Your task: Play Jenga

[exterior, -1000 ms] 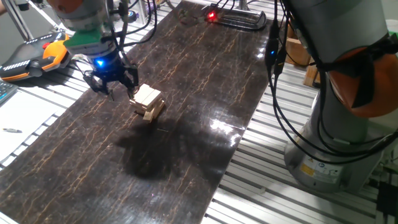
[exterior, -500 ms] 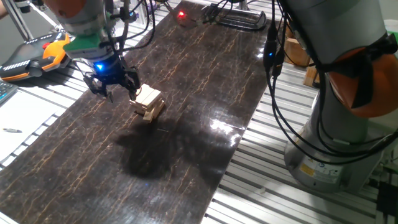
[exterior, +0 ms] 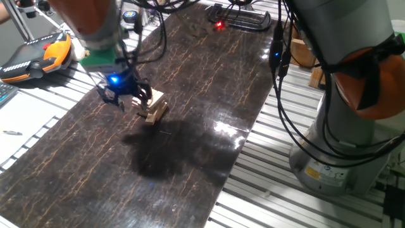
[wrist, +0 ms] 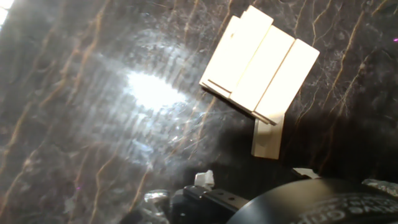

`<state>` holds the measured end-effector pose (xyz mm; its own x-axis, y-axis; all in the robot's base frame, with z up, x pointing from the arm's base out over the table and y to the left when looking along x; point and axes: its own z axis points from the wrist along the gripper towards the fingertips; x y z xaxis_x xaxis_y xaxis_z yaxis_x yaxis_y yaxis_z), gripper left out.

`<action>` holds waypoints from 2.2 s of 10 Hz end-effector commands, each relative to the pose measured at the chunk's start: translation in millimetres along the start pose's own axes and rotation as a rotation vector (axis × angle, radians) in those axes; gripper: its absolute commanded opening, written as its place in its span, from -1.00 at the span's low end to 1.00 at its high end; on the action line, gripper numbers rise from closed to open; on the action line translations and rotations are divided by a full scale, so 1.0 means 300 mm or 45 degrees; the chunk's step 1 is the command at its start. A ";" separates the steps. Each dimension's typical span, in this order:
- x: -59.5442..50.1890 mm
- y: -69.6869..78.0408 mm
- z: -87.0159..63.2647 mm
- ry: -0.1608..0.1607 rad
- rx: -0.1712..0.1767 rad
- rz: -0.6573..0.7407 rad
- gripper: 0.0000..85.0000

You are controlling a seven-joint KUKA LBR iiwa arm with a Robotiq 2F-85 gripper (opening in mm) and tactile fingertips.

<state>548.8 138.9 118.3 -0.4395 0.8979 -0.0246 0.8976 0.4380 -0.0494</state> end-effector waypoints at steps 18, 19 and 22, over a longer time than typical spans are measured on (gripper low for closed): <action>-0.059 -0.057 0.187 -0.043 -0.043 0.038 0.64; -0.060 -0.056 0.196 -0.045 -0.044 0.038 0.63; -0.062 -0.058 0.206 -0.049 -0.049 0.046 0.62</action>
<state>539.1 111.5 57.5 -0.4062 0.9115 -0.0644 0.9136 0.4064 -0.0096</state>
